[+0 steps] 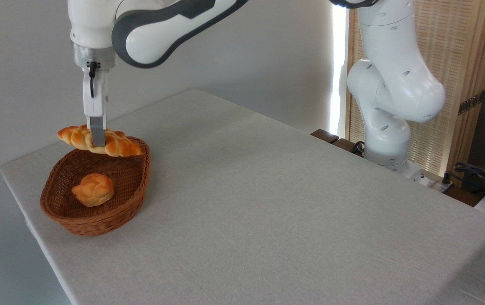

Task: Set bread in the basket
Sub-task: 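Lift the braided loaf and carry it over the wicker basket, then lower the loaf into the basket beside the round roll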

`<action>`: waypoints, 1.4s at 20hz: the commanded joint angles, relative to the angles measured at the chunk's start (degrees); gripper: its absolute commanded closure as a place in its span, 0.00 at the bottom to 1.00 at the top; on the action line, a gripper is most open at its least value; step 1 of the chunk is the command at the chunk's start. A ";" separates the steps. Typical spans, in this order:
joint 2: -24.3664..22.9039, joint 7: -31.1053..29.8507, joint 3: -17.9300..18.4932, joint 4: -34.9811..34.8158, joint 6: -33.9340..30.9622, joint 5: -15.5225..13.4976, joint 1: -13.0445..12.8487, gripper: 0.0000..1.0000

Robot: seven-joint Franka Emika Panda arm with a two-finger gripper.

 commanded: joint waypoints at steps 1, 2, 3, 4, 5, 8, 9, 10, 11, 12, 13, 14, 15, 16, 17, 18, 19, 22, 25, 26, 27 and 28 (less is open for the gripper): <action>0.40 0.39 0.13 0.12 1.15 0.37 -0.07 0.00; 0.32 0.39 0.13 -0.32 1.15 0.37 -0.07 0.00; 0.40 0.39 0.13 -0.67 1.07 0.37 -0.07 0.00; 0.32 0.39 0.13 -1.11 0.98 0.37 -0.07 0.00; 0.32 0.39 0.13 -1.38 1.07 0.37 -0.07 0.00; 0.32 0.39 0.13 -1.47 0.98 0.37 0.02 0.00; 0.32 0.39 0.13 -1.55 0.89 0.37 0.02 0.00; 0.32 0.39 0.13 -1.64 0.98 0.37 0.02 0.00; 0.32 0.39 0.13 -1.64 0.89 0.37 -0.06 0.00; 0.23 0.30 0.13 -1.64 0.80 0.37 -0.07 0.00; 0.14 0.22 0.13 -1.64 0.72 0.37 0.02 0.00; 0.05 0.13 0.13 -1.64 0.63 0.37 0.02 0.00; 0.05 0.13 0.13 -1.64 0.63 0.37 0.02 0.00; -0.03 0.13 0.13 -1.64 0.63 0.37 0.02 0.00; -0.12 0.13 0.22 -1.56 0.54 0.37 0.02 0.00; -0.30 -0.05 0.40 -1.55 0.54 0.37 0.02 0.00; -0.47 -0.22 0.57 -1.47 0.45 0.37 0.11 0.00; -2.58 -0.31 1.10 -1.20 -1.56 0.02 0.72 0.00; -6.96 -0.31 5.22 -0.33 -7.87 -0.68 0.73 0.00; -8.54 -0.31 6.80 -0.06 -10.77 -0.68 0.73 0.00; -9.95 -0.14 8.64 0.29 -13.58 -0.68 0.73 0.00; -10.84 -0.14 10.31 0.81 -16.05 -0.68 0.73 0.00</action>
